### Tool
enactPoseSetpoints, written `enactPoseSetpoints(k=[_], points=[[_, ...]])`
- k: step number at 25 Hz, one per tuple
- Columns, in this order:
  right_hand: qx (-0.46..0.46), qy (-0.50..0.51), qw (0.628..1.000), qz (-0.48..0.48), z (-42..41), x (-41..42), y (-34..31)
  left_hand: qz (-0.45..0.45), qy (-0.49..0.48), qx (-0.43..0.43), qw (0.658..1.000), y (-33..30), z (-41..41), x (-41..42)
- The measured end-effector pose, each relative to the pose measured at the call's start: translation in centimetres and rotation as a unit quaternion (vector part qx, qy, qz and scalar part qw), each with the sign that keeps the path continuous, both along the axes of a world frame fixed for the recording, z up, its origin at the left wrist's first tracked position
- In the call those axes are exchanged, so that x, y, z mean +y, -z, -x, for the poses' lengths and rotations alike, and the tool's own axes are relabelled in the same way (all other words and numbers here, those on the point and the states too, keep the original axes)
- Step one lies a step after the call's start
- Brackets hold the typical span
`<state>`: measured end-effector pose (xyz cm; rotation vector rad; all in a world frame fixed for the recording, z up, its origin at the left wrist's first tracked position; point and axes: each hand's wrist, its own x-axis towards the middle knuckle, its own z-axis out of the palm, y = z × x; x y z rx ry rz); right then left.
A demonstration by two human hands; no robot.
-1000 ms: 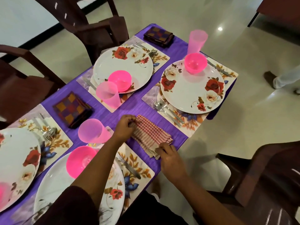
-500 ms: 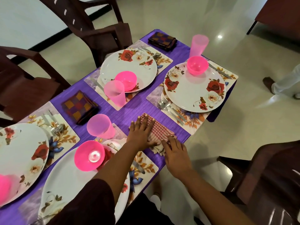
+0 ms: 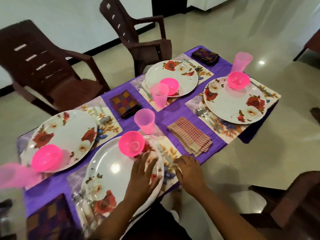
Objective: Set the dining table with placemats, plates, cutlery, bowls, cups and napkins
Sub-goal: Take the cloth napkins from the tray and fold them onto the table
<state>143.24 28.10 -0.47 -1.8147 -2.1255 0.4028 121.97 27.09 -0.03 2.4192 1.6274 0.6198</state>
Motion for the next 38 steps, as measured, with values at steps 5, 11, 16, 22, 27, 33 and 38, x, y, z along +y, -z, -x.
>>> enactPoseSetpoints(k=[5,11,16,22,27,33,38], points=[[0.275,0.206,0.927,0.153,6.9,-2.8,-0.6,0.08,-0.21,-0.008,0.974,-0.1,9.6,-4.1],[0.316,0.245,0.862,0.312,8.5,-4.2,0.3,0.328,-0.273,0.094,0.899,-0.1,14.7,-5.8],[0.242,0.209,0.896,0.307,8.5,-3.7,0.8,0.358,-0.228,0.212,0.88,-0.3,14.7,-5.3],[0.189,0.174,0.914,0.314,8.3,-3.4,1.4,0.348,-0.227,0.252,0.874,0.0,15.1,-5.8],[0.187,0.15,0.924,0.3,8.6,-3.4,1.2,0.364,-0.229,0.24,0.87,0.0,15.1,-6.3],[0.186,0.155,0.928,0.283,8.8,-3.5,0.7,0.388,-0.196,0.237,0.869,-0.2,16.1,-5.7],[0.212,0.188,0.916,0.282,8.8,-4.4,-0.2,0.254,-0.172,0.161,0.938,0.5,16.6,-8.0]])
